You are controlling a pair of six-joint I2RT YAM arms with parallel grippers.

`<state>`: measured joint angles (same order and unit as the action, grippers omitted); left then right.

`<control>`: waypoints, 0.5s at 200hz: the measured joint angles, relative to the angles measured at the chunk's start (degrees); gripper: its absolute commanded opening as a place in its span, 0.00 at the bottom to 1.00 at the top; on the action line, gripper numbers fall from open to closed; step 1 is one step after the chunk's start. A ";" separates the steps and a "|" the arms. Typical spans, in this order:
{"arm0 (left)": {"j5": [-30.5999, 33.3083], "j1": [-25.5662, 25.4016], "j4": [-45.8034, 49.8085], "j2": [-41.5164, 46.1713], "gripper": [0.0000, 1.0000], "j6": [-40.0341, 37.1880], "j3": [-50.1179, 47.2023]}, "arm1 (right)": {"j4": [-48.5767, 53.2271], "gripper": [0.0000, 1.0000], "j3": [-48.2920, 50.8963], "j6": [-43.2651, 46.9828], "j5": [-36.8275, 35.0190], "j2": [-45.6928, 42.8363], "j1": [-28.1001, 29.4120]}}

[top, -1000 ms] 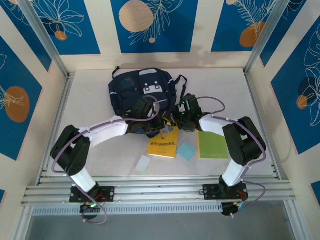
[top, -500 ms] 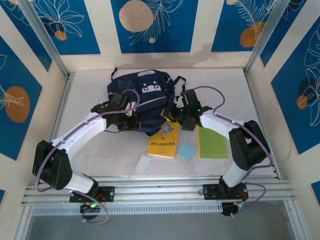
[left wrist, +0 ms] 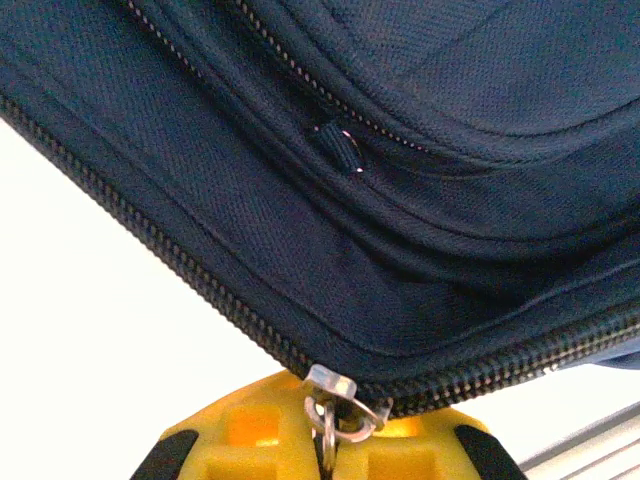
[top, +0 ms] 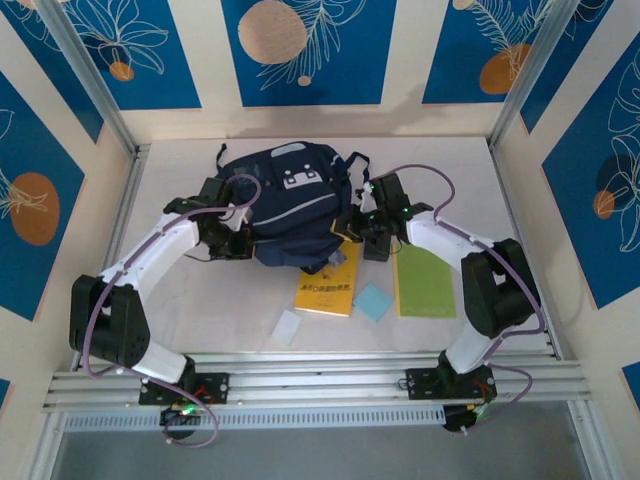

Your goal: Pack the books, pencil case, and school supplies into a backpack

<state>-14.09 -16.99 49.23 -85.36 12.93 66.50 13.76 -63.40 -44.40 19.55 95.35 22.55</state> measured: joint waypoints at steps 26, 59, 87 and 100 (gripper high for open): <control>4.72 1.03 -1.79 -0.72 0.00 -4.63 -0.02 | 4.70 0.00 -5.03 6.62 0.61 2.01 -0.46; 5.51 6.29 -2.05 -5.81 0.00 -8.90 0.96 | 8.11 0.00 -6.34 12.94 0.59 2.12 -0.72; 5.60 9.51 -1.77 -9.55 0.00 -8.83 4.52 | 8.33 0.00 -6.34 14.88 1.73 2.12 -0.72; 5.97 9.97 -2.62 -10.88 0.00 -8.66 6.21 | 7.76 0.00 -6.34 15.26 2.25 2.12 -0.72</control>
<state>-8.12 -7.03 46.61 -96.25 4.27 72.71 21.52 -69.73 -29.15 21.80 97.47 21.82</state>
